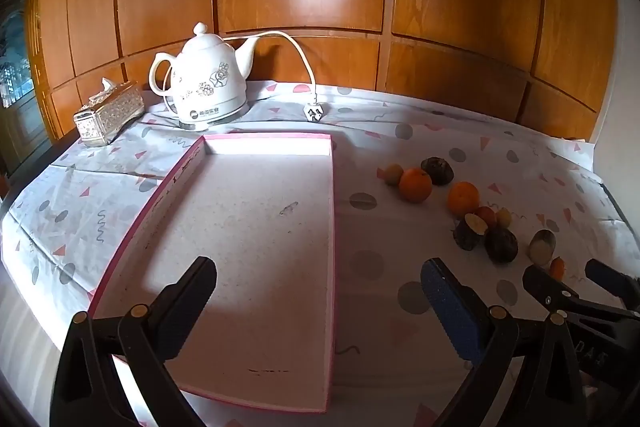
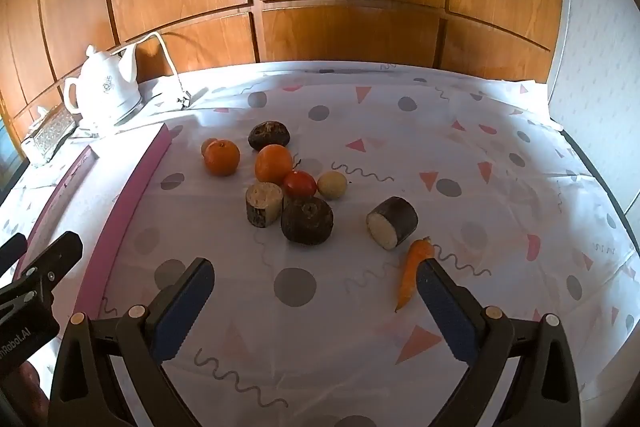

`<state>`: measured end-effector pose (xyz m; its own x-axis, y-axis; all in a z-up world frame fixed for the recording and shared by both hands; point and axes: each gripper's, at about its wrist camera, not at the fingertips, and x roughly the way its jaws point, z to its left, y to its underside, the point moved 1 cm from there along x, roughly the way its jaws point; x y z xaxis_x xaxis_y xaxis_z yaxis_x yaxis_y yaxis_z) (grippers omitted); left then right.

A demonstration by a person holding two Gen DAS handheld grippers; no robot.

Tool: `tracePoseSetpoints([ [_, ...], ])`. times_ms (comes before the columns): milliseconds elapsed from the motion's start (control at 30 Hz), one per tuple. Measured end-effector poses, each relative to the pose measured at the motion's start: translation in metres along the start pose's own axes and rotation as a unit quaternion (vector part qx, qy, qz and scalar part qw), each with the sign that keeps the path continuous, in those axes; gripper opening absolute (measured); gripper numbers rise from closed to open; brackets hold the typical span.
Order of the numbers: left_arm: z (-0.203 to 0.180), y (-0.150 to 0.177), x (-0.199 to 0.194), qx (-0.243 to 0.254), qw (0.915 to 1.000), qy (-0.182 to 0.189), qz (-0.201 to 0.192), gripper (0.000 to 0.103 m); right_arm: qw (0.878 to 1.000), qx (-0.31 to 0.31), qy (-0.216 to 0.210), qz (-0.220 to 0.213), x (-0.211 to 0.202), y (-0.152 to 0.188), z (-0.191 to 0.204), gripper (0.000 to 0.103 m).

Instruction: Organize fruits

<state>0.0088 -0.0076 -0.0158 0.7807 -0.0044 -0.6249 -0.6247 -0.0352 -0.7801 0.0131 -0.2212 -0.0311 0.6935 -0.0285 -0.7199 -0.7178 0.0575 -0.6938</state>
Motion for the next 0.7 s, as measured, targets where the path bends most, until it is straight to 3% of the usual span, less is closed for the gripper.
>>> tracePoseSetpoints([
  [700,-0.0057,-0.0049,-0.0066,0.003,1.0,0.007,-0.005,0.103,1.0,-0.004,0.003,-0.011,-0.0043,-0.0001,0.0013,0.102],
])
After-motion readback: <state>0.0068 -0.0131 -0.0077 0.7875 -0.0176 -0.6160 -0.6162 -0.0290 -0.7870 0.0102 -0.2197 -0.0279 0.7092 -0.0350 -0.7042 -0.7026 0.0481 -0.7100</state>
